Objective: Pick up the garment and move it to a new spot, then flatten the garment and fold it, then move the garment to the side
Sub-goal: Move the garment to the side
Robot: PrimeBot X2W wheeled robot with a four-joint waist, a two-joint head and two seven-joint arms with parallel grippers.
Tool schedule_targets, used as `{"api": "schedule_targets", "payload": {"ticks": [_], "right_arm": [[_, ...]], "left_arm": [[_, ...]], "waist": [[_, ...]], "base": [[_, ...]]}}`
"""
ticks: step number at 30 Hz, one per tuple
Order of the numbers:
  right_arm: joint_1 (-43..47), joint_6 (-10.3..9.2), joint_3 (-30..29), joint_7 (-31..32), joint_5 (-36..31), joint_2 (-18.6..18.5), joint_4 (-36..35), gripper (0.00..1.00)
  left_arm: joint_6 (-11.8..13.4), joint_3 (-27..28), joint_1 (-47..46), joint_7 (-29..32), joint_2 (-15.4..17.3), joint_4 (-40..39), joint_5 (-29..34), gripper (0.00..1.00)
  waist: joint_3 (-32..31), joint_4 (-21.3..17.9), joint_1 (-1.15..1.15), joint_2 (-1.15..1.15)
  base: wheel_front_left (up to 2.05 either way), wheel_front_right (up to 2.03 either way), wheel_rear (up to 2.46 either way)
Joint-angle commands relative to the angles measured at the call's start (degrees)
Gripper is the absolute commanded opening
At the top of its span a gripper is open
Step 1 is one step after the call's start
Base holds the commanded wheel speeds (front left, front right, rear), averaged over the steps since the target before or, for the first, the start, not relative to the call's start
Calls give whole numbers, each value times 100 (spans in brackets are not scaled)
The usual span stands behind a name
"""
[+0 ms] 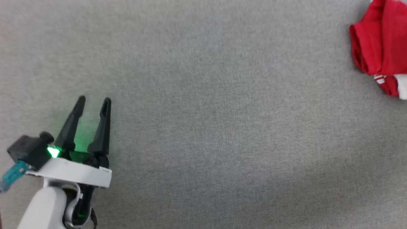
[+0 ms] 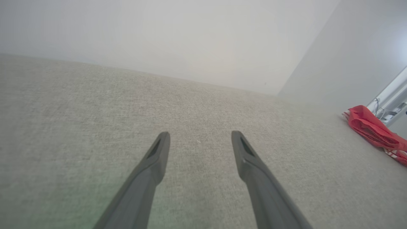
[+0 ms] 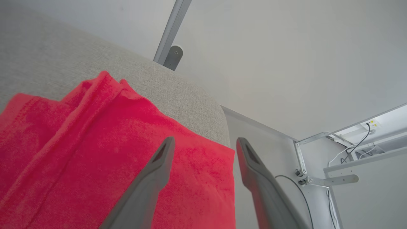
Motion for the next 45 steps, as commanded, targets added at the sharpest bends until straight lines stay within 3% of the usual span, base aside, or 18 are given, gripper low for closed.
{"api": "schedule_targets", "payload": {"ticks": [1,14,21,32,45], "right_arm": [[182,-8,-70,-160,93,107,36,100],[1592,-7,-661,-855,415,815,-421,100],[3043,-7,-1471,-878,234,1107,-1550,100],[5037,-7,-2572,-881,-379,1802,-3253,100],[6399,-7,-3245,-864,-918,2608,-4381,100]], "left_arm": [[-23,2,146,-26,-65,89,-8,100],[-29,340,930,-42,-335,510,6,100],[64,781,1646,-42,-439,486,179,100],[87,1528,2515,-43,-624,146,371,100],[-16,1793,2840,-43,-717,94,616,100]], "waist": [[-612,191,0,0],[-2095,482,0,0],[-2838,658,0,0],[-3226,819,0,0],[-3400,837,0,0]], "base": [[0,0,0],[0,0,0],[0,0,0],[0,0,0],[0,0,0]]}}
